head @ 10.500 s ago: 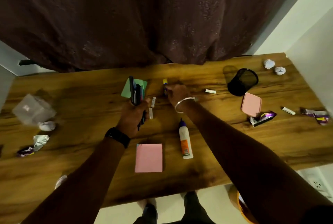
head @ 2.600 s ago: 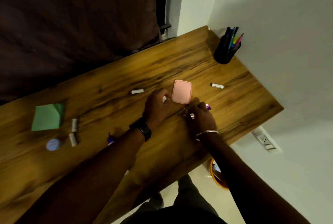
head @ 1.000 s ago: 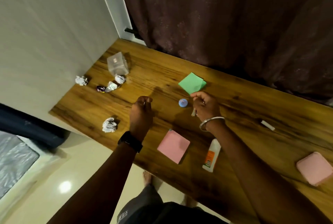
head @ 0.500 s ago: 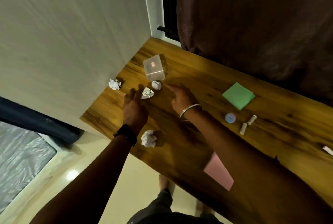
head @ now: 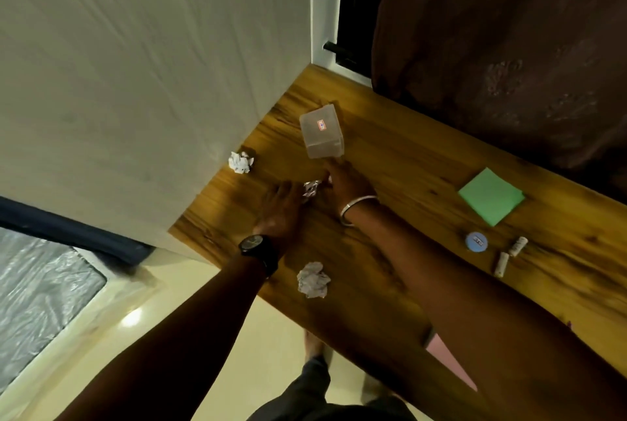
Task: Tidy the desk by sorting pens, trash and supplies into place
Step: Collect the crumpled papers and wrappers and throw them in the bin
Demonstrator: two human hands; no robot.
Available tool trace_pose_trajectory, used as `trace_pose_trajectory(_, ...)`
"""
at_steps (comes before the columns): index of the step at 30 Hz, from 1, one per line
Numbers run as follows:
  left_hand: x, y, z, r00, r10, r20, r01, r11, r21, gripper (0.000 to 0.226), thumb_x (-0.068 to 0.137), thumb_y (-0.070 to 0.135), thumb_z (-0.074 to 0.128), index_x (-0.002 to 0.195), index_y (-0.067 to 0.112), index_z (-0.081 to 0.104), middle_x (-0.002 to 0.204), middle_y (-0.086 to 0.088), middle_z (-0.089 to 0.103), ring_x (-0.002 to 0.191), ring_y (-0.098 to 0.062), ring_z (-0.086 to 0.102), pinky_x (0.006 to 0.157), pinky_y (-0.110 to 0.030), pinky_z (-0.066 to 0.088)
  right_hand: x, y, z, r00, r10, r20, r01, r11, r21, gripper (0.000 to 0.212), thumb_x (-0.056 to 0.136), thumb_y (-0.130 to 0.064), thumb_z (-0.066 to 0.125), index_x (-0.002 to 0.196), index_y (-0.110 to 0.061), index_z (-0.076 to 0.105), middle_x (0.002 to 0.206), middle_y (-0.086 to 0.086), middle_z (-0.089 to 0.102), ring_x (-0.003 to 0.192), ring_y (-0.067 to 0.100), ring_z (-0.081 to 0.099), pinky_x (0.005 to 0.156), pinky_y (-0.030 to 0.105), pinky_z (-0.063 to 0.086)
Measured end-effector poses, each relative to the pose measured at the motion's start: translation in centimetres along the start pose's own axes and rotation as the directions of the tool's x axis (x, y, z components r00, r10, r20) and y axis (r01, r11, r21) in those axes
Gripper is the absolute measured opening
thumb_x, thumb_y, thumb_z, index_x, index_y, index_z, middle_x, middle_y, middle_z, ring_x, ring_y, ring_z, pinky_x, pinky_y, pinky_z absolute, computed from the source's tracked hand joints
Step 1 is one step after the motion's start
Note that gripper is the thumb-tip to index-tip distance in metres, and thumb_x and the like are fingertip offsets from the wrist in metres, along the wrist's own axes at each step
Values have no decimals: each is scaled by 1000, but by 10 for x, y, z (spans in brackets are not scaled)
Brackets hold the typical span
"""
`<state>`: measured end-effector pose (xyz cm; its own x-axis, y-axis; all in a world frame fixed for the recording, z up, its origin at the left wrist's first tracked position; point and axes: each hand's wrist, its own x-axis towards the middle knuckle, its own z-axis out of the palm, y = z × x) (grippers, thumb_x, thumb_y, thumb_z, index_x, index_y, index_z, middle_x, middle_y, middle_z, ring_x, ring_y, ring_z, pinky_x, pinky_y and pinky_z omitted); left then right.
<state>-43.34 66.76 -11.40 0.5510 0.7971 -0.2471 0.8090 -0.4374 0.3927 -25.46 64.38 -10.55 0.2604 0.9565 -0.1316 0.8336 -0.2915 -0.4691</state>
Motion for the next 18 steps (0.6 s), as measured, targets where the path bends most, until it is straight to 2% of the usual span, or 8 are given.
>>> trace_pose_trajectory(3, -9, -8, -14, 993, -111, -39, 104, 983, -152, 50, 112, 46, 31, 152, 18, 44, 158, -12, 46, 147, -34, 40, 120, -48, 31, -11, -9, -5, 996, 75, -45, -66, 982, 178, 25, 88, -37, 69, 107, -30, 54, 94, -2, 68, 92, 25, 67, 72, 29, 46)
trace_pose_trajectory(5, -14, -13, -29, 973, -131, -188, 90, 973, -213, 50, 108, 53, 38, 127, 13, 61, 132, -13, 63, 121, -34, 59, 102, -46, 45, -23, -18, -9, 995, 86, -56, -65, 950, 306, 23, 89, -39, 68, 91, -32, 47, 82, -8, 65, 81, 22, 67, 68, 33, 52)
trace_pose_trajectory(7, -11, -24, -40, 915, -116, -386, 41, 980, -196, 43, 108, 41, 48, 116, 3, 65, 123, -21, 64, 104, -41, 64, 86, -47, 51, -39, -27, -11, 999, 51, 3, -48, 917, 396, 20, 90, -40, 67, 96, -34, 49, 86, -6, 67, 80, 20, 68, 68, 40, 60)
trace_pose_trajectory(9, 0, -38, -51, 868, -128, -480, 46, 983, -179, 36, 107, 30, 49, 129, 3, 59, 139, -24, 53, 100, -46, 65, 74, -45, 51, -55, -32, -10, 998, -17, 64, -10, 912, 409, 24, 89, -36, 68, 110, -34, 57, 91, -6, 71, 82, 14, 71, 68, 40, 63)
trace_pose_trajectory(11, 15, -47, -62, 877, -203, -435, 114, 968, -221, 42, 106, 25, 49, 147, 16, 45, 158, -16, 36, 100, -45, 66, 71, -41, 48, -69, -33, -9, 989, -78, 125, 26, 928, 373, 25, 88, -31, 68, 112, -34, 66, 86, -10, 72, 76, 7, 69, 68, 35, 62)
trace_pose_trajectory(14, 29, -54, -63, 930, -182, -319, 142, 979, -143, 54, 107, 20, 45, 158, 30, 29, 168, -10, 22, 107, -48, 65, 86, -50, 56, -82, -30, -10, 946, -161, 281, 68, 947, 315, 31, 86, -25, 66, 114, -37, 69, 94, -9, 75, 81, 7, 70, 72, 33, 62)
trace_pose_trajectory(16, 34, -58, -57, 949, -210, -234, 180, 973, -144, 49, 106, 20, 38, 154, 27, 32, 166, -11, 25, 111, -50, 62, 94, -57, 54, -87, -27, -13, 928, -183, 323, 73, 943, 325, 32, 86, -23, 66, 114, -37, 70, 101, -8, 75, 89, 8, 70, 79, 32, 62)
trace_pose_trajectory(18, 35, -57, -53, 948, -253, -191, 227, 962, -149, 29, 105, 20, 38, 130, 13, 50, 152, -19, 37, 104, -51, 62, 94, -58, 53, -91, -26, -16, 928, -191, 319, 66, 929, 365, 26, 89, -21, 68, 111, -34, 71, 104, -8, 75, 94, 7, 69, 84, 33, 61)
